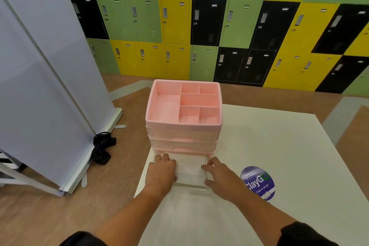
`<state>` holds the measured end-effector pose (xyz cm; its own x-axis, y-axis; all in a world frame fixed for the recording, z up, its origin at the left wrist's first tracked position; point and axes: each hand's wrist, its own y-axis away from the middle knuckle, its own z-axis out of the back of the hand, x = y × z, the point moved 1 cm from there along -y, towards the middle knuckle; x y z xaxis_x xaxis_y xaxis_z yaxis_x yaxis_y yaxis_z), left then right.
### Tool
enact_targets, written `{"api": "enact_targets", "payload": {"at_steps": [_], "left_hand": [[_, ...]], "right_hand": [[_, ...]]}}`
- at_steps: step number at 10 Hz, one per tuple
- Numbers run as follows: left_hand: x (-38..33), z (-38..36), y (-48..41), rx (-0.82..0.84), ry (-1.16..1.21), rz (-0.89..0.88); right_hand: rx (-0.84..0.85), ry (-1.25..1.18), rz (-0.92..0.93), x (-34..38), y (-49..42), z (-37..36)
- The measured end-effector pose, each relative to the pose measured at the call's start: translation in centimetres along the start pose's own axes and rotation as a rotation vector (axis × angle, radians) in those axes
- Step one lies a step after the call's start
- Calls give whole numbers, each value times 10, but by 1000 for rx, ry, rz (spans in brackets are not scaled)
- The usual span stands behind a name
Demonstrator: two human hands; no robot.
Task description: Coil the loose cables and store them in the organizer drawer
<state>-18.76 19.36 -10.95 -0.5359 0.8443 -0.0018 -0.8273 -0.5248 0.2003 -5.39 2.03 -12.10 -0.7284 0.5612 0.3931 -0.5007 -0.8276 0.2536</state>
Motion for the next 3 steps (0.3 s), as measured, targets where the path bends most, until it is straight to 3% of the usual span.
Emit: {"api": "enact_targets", "payload": {"at_steps": [2, 3], "left_hand": [[-24, 7, 4, -12, 49, -132], [-37, 18, 4, 5, 219, -216]], "right_hand": [[-4, -80, 20, -8, 21, 26], [-20, -76, 14, -12, 26, 42]]}}
